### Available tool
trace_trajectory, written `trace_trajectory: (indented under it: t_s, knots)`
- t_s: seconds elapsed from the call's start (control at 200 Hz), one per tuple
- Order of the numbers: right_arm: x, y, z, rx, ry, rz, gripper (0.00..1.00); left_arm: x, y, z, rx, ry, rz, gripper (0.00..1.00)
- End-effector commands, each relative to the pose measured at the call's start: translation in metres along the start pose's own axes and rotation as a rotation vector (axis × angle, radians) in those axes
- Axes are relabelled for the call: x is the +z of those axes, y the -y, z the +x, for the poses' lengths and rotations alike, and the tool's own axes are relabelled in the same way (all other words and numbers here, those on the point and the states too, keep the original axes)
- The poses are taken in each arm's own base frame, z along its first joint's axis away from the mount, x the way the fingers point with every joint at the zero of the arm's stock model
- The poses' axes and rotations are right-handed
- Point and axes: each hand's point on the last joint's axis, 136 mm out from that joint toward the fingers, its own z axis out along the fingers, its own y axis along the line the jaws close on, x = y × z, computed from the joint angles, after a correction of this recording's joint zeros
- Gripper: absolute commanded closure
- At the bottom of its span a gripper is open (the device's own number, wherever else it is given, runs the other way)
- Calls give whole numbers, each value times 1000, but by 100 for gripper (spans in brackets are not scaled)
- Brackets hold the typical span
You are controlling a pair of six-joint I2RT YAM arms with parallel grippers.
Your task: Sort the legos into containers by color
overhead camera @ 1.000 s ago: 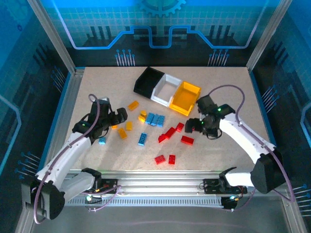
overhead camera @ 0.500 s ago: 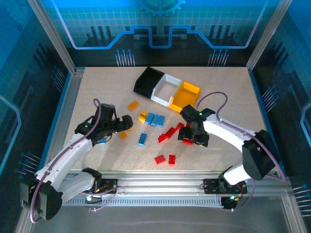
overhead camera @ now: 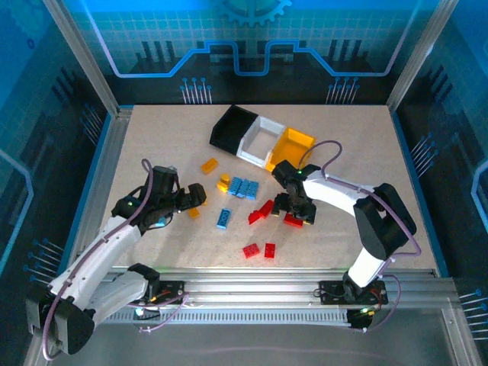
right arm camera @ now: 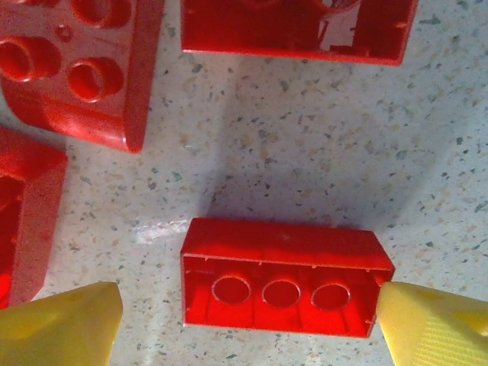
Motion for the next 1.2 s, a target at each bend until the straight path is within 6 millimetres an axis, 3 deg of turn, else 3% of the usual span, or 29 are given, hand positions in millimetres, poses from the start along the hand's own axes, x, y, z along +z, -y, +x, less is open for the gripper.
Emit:
trace_trajectory:
  t_s: [0.0,0.315,0.82,0.97,1.196]
  knots:
    - [4,-6,-6,38,0,-19,14,-1,-9,9,-4,-24,-38,1]
    - [10,9,-6,61,-5,11,17,0,-11,11,-10,-25,-42,1]
    - [-24,17,-5,51,55,-12,13,10,-3,6,-30,-25,-20,1]
    - [-18,18,-3,48,42,-11,12,11,-4,7,-36,-27,-22,1]
    - [-3,4,-7,28,13,-37,12,9,-7,11,-44,-39,-32,1]
